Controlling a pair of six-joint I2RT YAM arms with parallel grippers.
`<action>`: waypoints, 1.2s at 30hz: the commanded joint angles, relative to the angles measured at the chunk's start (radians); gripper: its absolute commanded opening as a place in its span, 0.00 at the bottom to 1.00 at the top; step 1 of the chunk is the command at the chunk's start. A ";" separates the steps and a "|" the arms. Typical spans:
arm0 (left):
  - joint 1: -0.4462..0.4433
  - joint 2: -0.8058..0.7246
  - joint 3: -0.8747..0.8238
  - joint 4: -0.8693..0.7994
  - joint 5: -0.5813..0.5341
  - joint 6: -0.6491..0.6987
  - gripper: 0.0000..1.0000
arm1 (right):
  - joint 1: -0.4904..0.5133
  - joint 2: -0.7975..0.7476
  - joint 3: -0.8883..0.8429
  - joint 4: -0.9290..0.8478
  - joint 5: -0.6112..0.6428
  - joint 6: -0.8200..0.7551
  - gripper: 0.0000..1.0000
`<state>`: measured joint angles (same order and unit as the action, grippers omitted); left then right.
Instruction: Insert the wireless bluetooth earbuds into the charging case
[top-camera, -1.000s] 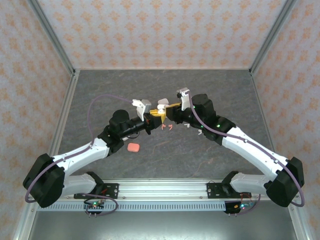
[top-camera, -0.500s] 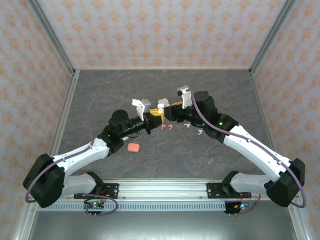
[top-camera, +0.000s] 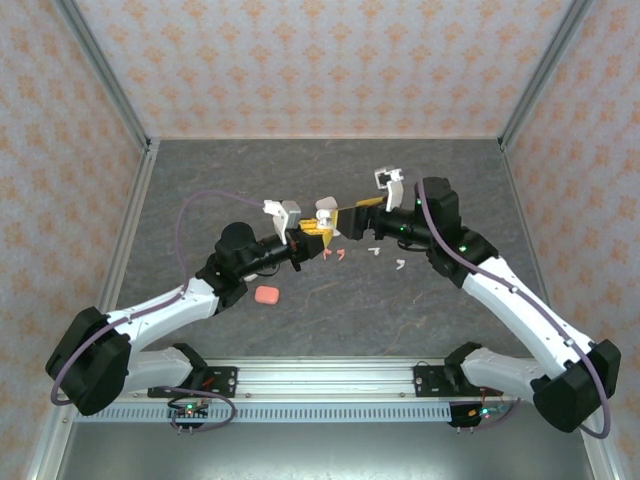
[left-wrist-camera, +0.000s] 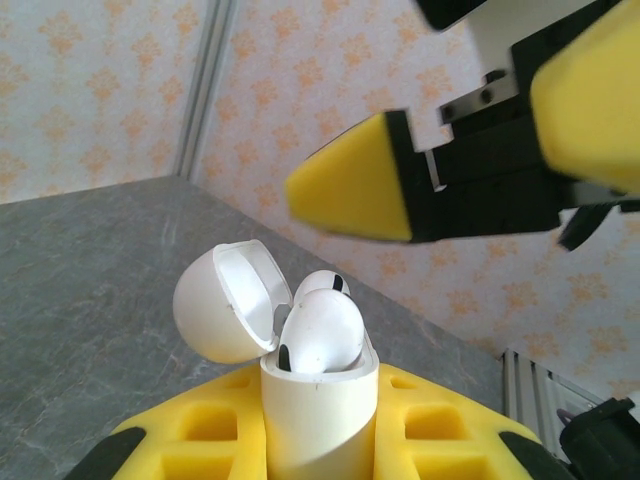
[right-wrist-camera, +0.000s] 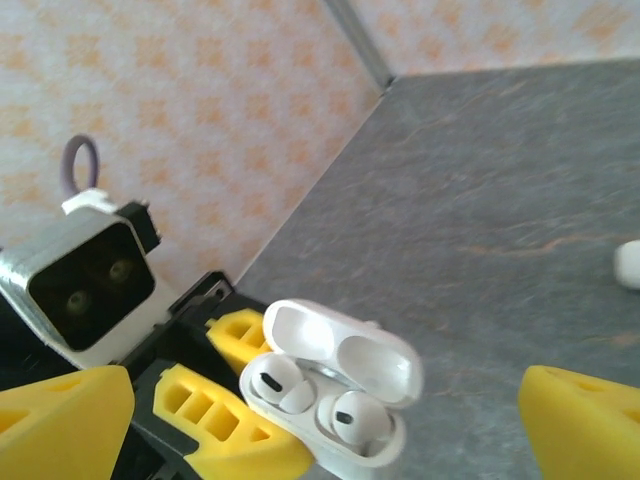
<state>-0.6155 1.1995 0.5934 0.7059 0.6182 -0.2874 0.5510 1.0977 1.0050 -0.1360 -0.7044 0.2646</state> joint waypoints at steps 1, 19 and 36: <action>-0.007 -0.029 -0.001 0.063 0.051 0.014 0.00 | 0.000 0.027 -0.008 0.103 -0.160 0.048 0.99; -0.013 -0.019 0.022 0.014 0.063 0.036 0.00 | 0.030 0.043 0.035 0.123 -0.183 0.001 0.95; -0.014 -0.042 0.011 -0.039 -0.021 0.051 0.00 | 0.030 -0.016 0.048 -0.047 0.014 -0.052 0.95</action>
<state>-0.6220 1.1934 0.5938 0.6750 0.6384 -0.2604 0.5762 1.0981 1.0054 -0.1020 -0.7914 0.2543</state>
